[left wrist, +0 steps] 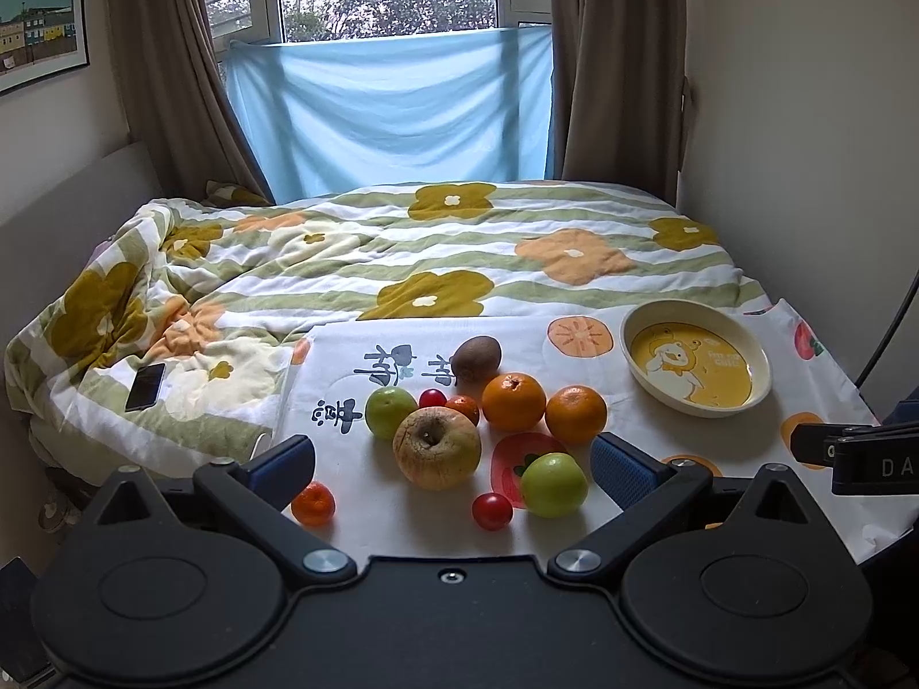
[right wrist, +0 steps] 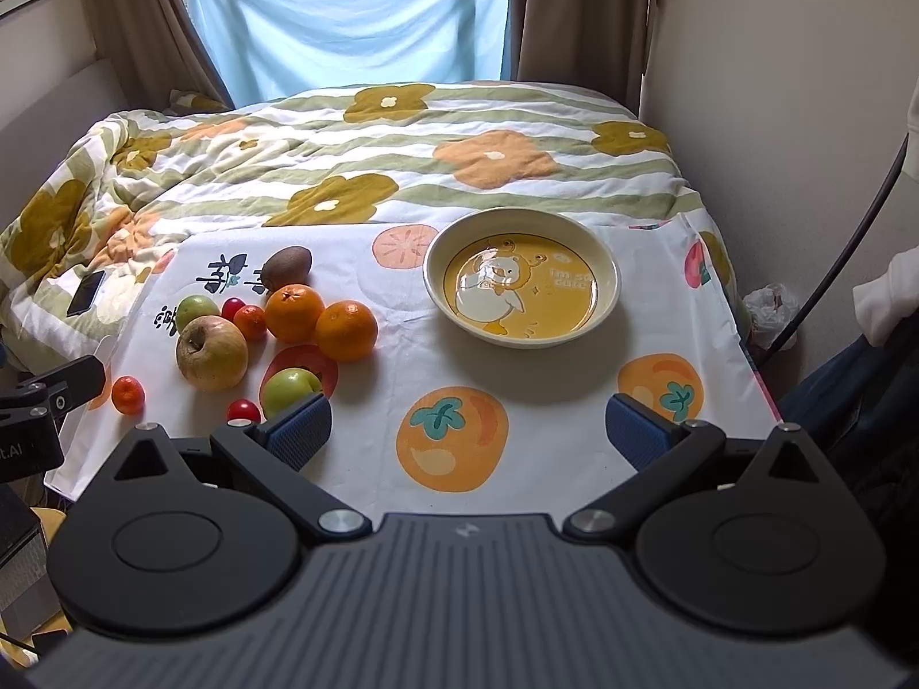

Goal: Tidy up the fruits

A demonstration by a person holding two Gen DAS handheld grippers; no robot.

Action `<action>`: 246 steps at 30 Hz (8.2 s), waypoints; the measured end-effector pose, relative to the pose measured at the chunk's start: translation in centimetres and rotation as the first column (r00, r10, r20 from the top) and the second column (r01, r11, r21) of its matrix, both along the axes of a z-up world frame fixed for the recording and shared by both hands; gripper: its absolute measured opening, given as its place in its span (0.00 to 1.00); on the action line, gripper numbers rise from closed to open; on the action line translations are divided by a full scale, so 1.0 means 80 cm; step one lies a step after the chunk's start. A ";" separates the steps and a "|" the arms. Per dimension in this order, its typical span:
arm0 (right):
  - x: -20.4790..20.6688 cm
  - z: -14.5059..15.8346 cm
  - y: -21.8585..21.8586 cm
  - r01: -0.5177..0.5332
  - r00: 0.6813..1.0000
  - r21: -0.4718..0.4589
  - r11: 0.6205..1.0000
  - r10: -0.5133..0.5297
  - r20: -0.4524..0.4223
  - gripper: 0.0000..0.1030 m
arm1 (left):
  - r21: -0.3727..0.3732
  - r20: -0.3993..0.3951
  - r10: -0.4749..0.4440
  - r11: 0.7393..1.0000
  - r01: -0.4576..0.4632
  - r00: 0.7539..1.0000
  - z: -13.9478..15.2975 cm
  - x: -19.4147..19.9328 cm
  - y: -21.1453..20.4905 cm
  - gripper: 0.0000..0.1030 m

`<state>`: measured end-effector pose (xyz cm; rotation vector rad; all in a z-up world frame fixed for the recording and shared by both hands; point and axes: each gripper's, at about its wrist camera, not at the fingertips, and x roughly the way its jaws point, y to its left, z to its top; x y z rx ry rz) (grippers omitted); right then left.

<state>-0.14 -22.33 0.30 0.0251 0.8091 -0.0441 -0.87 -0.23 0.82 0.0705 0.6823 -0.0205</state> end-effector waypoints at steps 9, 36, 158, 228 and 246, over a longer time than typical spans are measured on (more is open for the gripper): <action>-0.003 0.002 0.004 0.000 1.000 0.003 1.000 0.000 -0.003 1.00 | -0.002 0.001 0.000 1.000 0.000 1.000 0.000 0.000 0.000 1.00; 0.000 0.003 0.003 0.000 1.000 0.012 1.000 0.000 -0.006 1.00 | 0.012 0.005 -0.003 1.000 0.003 1.000 0.009 0.013 0.000 1.00; 0.106 -0.087 -0.022 -0.035 0.998 0.238 0.971 0.046 -0.039 0.70 | 0.012 -0.127 -0.090 0.996 0.092 0.988 -0.078 0.095 -0.025 0.39; 0.335 -0.184 -0.164 -0.270 0.952 0.139 0.953 0.286 -0.112 0.70 | 0.051 -0.243 -0.208 0.973 0.227 0.948 -0.153 0.290 -0.236 0.89; 0.296 -0.142 -0.174 -0.206 0.976 0.124 0.971 0.213 -0.041 1.00 | 0.049 -0.188 -0.180 0.980 0.193 0.965 -0.131 0.268 -0.231 0.90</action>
